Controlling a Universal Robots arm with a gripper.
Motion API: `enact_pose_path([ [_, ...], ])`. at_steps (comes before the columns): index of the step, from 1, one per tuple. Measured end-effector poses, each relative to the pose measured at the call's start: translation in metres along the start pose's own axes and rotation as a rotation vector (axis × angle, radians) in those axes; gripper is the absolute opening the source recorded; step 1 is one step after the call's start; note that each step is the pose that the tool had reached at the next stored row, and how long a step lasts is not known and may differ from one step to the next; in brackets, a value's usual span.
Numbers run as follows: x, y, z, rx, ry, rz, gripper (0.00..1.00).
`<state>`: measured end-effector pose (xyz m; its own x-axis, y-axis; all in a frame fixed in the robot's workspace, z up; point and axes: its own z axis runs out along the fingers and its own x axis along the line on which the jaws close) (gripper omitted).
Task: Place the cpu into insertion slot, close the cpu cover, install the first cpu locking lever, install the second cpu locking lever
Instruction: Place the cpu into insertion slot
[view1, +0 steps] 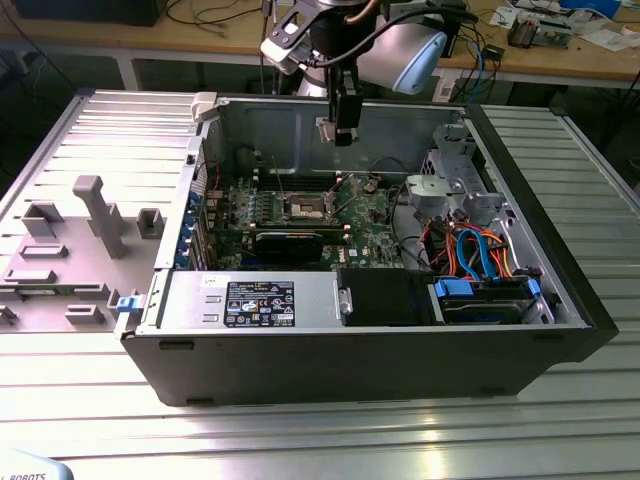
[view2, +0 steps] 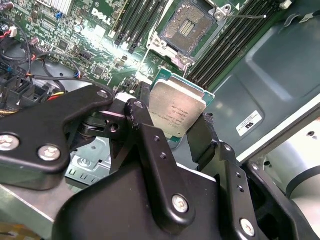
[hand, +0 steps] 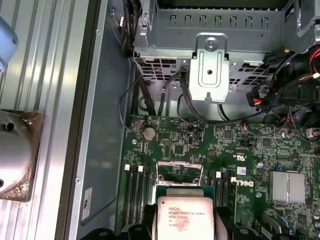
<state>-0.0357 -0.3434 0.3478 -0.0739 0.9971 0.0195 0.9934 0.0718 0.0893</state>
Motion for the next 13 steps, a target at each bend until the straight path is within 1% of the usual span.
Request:
enact_pose_path([
  [4,0.0002,-0.0027,0.0003,0.0001,-0.0005,0.005,0.54],
  [6,0.0003,-0.0041,0.0014,-0.0004,-0.0026,0.028,0.54],
  [9,0.0002,-0.0044,0.0024,-0.0007,-0.004,0.044,0.54],
  [13,0.0002,-0.0046,0.0044,-0.0007,-0.0042,0.046,0.54],
])
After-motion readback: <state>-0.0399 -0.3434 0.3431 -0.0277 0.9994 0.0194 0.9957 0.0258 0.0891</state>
